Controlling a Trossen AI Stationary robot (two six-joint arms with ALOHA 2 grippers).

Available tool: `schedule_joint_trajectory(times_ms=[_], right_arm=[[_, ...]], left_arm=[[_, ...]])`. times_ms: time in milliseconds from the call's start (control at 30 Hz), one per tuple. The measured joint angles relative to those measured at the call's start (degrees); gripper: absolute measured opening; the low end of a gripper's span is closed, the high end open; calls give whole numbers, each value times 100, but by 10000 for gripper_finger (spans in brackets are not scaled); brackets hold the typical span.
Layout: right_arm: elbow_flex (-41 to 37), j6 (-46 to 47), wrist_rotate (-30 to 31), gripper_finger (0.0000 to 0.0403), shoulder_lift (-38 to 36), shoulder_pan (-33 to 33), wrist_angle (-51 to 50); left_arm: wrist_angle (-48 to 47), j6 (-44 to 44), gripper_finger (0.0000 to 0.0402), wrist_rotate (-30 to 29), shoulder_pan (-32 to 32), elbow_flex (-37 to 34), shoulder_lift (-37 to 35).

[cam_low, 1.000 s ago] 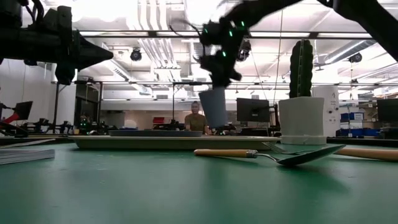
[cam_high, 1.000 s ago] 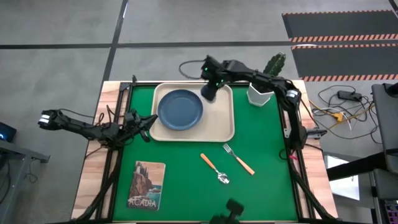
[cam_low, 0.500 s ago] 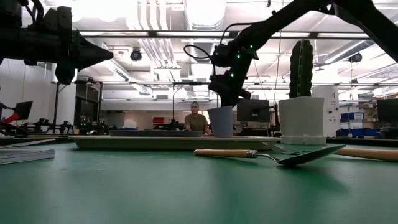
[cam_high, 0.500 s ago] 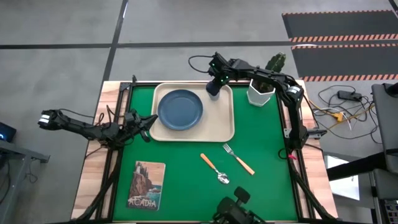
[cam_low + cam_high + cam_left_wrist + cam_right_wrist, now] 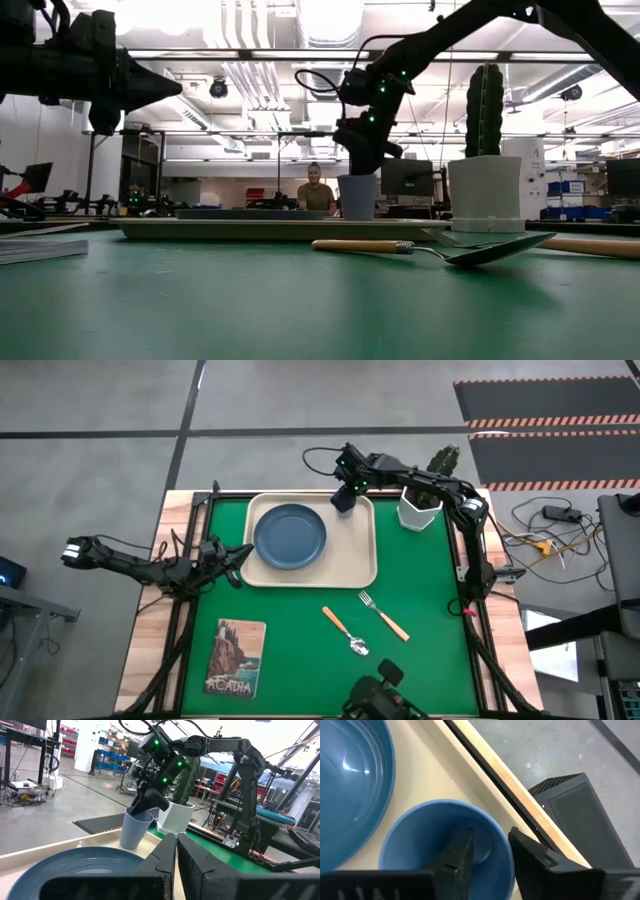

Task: Pick and place plate/cup/fork/spoon on tray
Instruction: Put the blue cup on the white tray, then put the yellow fork on the white tray

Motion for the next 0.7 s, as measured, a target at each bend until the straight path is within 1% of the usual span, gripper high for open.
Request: schedule_joint_trajectory(times_ms=[200, 400, 533, 700], right_arm=[[438, 45, 2, 132, -128, 3, -406], [1032, 347, -7, 127, -374, 172, -1303], [1188, 603, -128, 119, -660, 505, -1867], [908, 1048, -627, 110, -1063, 1310, -2158]], left_arm=[[0, 10, 0, -2, 0, 6, 0], [4, 14, 0, -11, 7, 6, -12], [4, 16, 0, -21, 7, 6, -6], [2, 16, 0, -24, 7, 6, -22]])
